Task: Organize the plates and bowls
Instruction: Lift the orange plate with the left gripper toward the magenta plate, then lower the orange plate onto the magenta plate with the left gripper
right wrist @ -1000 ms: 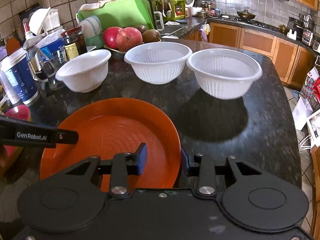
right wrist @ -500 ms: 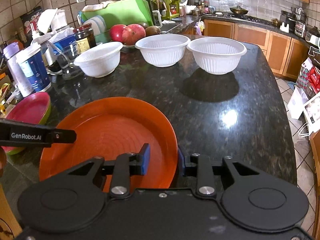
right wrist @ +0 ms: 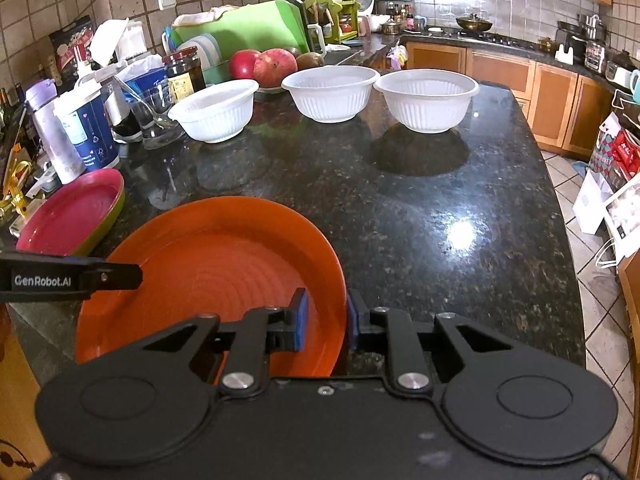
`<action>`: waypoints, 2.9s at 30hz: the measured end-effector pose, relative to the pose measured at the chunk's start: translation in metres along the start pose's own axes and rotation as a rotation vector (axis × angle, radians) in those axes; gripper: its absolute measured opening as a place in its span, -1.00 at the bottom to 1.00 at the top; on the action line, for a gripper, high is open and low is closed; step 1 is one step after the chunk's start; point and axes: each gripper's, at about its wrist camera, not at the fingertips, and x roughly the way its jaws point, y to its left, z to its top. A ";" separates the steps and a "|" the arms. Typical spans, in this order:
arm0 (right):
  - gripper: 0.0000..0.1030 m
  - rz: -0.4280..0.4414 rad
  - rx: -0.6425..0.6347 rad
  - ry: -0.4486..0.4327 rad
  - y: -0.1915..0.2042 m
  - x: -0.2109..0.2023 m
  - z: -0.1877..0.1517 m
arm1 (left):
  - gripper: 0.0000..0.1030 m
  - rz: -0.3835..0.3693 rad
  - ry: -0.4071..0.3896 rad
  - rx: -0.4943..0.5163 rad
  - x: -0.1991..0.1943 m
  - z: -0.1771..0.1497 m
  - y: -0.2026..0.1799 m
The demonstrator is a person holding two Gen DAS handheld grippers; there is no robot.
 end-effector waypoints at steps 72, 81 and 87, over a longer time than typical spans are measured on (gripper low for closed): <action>-0.60 0.072 -0.105 -0.094 0.199 0.045 0.067 | -0.36 0.116 -0.152 0.017 -0.053 0.032 0.164; -0.60 0.039 -0.098 -0.064 0.226 0.059 0.063 | -0.36 0.085 -0.123 0.063 -0.046 0.034 0.194; -0.60 0.003 -0.081 -0.053 0.235 0.062 0.058 | -0.35 0.047 -0.102 0.096 -0.042 0.033 0.204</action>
